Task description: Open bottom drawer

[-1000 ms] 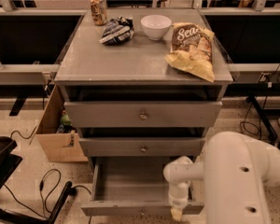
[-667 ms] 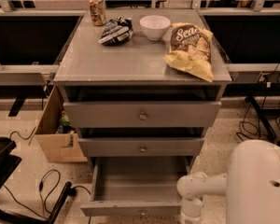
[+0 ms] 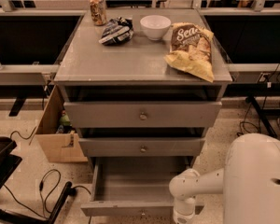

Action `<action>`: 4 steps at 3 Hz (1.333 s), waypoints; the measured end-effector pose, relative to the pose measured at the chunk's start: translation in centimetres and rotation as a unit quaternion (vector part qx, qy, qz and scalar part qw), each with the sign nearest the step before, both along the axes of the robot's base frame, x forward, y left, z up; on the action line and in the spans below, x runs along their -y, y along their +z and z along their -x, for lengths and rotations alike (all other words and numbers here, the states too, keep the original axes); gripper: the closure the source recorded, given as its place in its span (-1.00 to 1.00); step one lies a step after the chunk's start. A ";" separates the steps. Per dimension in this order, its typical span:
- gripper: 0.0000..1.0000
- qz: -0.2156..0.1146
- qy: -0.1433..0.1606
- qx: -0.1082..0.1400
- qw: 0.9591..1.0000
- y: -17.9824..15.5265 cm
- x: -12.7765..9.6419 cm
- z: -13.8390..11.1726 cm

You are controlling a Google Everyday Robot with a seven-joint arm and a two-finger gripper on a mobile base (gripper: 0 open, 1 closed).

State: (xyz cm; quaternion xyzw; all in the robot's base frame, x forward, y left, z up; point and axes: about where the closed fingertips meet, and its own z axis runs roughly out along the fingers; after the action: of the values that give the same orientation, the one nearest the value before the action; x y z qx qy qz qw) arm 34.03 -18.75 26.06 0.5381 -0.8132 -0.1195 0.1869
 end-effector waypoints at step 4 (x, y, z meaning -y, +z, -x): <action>-1.00 -0.029 0.132 0.124 0.983 -1.9 -1.9 -11.4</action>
Offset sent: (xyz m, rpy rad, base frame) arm 0.1077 0.0469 0.0169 0.0124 -0.3280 0.3559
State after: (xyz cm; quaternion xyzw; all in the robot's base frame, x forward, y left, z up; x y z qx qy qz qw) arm 45.39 -16.88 24.15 0.6564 -0.7482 -0.0494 0.0829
